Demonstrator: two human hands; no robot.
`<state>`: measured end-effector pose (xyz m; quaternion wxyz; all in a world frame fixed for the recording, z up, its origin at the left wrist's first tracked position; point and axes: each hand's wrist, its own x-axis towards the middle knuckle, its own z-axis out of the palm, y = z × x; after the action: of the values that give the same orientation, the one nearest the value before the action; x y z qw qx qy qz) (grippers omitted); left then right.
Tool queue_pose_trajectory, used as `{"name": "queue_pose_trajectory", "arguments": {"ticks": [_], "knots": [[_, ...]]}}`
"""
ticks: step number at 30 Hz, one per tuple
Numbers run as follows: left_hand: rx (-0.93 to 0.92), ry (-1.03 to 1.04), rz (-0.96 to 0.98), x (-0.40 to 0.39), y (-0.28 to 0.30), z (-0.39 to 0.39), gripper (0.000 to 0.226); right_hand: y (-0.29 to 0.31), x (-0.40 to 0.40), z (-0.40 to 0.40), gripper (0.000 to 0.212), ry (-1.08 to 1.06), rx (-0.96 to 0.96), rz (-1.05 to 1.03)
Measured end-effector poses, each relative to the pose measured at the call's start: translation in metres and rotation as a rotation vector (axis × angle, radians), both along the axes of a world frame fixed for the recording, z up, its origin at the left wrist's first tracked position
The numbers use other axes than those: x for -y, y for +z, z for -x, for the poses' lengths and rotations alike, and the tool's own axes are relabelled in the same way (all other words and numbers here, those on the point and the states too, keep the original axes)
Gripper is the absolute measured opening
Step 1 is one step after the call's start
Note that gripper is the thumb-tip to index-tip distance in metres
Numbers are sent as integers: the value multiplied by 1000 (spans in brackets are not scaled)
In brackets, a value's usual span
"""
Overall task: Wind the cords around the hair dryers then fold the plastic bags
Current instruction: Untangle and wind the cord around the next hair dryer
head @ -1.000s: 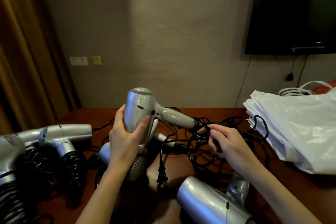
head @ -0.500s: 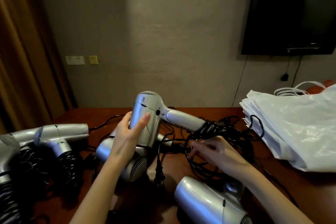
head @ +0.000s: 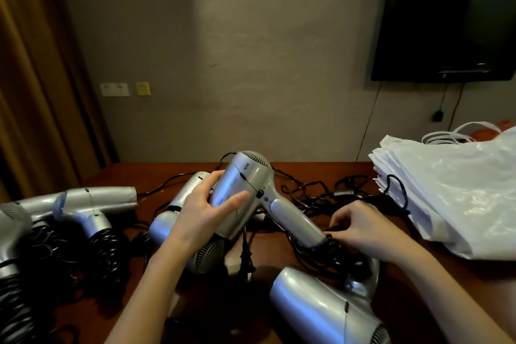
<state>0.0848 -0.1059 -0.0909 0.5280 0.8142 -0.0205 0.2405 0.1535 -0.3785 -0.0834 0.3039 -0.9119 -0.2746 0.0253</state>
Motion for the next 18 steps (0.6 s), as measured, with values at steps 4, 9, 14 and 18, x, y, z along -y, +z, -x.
{"name": "queue_pose_trajectory", "arguments": {"ticks": [4,9,14,18], "knots": [[93,18,-10,6,4,4,55,10,-1,5,29,-106,-59,-139],[134,103,-83,6,1,4,64,21,-2,15,24,-38,-454,-497],[212,260,-101,7,1,3,82,33,-8,31,27,99,-663,-814],[252,349,7,6,2,4,83,28,-24,38,19,104,-633,-920]]}}
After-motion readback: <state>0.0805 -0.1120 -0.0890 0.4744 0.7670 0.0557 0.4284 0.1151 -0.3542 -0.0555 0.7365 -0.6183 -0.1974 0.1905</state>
